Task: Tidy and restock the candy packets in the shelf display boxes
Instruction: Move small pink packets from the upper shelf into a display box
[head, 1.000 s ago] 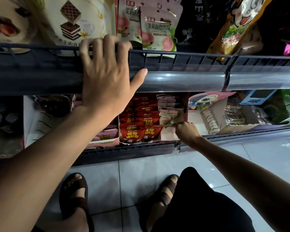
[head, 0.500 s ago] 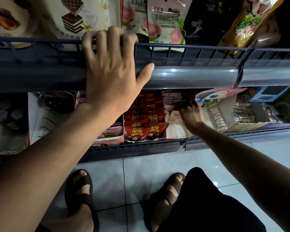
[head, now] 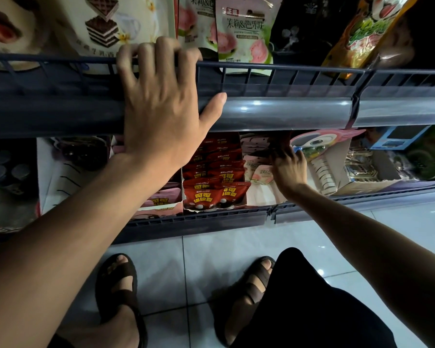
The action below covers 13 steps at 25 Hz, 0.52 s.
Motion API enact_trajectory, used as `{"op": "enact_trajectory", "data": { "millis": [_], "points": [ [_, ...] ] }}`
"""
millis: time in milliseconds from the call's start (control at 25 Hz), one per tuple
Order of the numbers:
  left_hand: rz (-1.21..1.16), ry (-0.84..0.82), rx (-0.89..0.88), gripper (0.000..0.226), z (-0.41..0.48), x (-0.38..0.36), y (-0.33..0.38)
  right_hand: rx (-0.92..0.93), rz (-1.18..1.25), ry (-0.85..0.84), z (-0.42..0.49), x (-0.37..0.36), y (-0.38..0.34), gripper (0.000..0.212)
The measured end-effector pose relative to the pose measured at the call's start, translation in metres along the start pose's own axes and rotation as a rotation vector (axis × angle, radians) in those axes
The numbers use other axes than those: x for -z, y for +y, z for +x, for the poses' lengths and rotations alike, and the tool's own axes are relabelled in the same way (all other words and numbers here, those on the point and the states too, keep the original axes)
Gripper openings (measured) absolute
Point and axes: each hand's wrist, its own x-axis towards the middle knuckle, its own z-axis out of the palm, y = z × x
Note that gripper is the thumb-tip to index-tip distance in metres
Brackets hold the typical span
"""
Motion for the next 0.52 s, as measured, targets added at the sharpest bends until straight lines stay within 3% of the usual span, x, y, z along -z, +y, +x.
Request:
{"op": "enact_trajectory", "data": {
  "millis": [360, 520],
  "points": [
    [-0.004, -0.037, 0.002, 0.065, 0.000, 0.001, 0.000, -0.013, 0.113, 0.043, -0.014, 0.007, 0.002, 0.049],
    [-0.004, -0.055, -0.002, 0.063, -0.001, 0.001, -0.001, 0.077, 0.273, 0.099, -0.033, 0.034, 0.002, 0.048]
  ]
}}
